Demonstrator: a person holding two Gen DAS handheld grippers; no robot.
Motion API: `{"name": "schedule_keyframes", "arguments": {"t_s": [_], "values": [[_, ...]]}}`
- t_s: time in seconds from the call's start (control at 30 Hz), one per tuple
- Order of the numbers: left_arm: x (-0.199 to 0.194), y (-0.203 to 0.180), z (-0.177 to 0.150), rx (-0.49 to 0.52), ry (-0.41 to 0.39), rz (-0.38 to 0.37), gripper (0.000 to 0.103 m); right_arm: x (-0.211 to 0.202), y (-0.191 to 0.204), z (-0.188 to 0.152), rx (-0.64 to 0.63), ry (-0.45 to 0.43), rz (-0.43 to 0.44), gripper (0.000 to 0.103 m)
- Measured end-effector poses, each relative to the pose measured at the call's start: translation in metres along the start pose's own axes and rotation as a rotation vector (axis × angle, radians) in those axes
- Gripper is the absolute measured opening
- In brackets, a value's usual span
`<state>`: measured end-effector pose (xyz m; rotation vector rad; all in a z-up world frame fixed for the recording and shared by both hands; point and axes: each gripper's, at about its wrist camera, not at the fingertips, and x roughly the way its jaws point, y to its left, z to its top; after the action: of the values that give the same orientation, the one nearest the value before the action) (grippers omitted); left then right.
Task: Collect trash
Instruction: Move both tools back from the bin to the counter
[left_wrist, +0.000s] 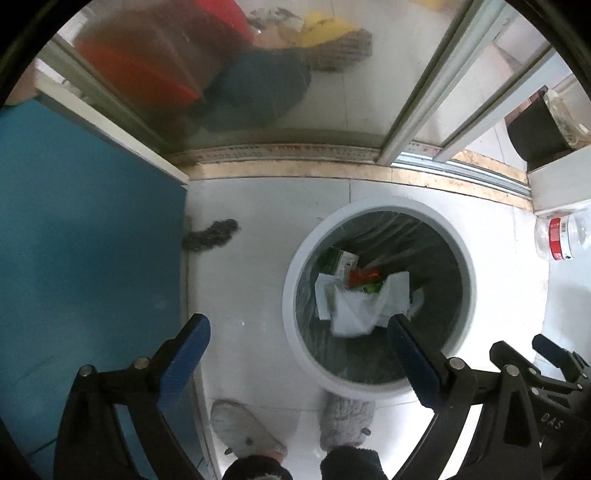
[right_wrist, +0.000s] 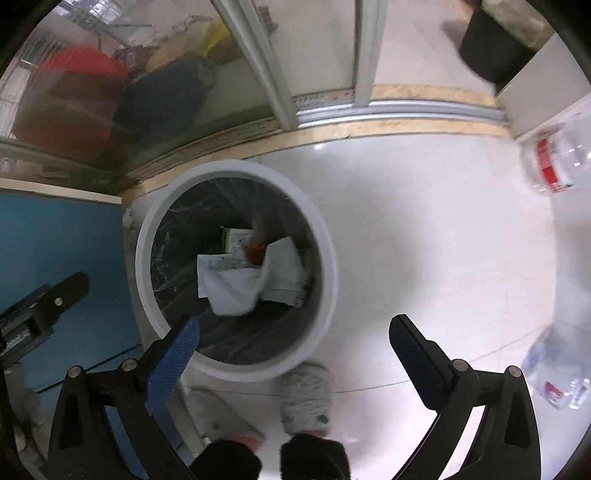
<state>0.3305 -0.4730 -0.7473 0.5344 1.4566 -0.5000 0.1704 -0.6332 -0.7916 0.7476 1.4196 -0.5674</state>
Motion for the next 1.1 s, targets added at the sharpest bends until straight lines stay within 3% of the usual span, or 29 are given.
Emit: {"name": "schedule_keyframes", "arguments": {"t_s": [0.3, 0.77, 0.9, 1.1], "values": [[-0.125, -0.009, -0.04, 0.004, -0.038, -0.005, 0.098, -0.144, 0.005, -0.036, -0.026, -0.102, -0.068, 0.103], [-0.369, -0.003, -0.086, -0.013, -0.174, -0.047, 0.098, -0.432, 0.016, -0.097, -0.054, -0.276, -0.047, 0.103], [-0.417, 0.004, -0.096, -0.029, -0.211, -0.063, 0.098, -0.481, 0.023, -0.111, -0.076, -0.297, -0.024, 0.103], [-0.46, 0.03, -0.101, -0.091, -0.246, -0.066, 0.098, -0.516, 0.044, -0.115, -0.095, -0.295, 0.051, 0.103]]}}
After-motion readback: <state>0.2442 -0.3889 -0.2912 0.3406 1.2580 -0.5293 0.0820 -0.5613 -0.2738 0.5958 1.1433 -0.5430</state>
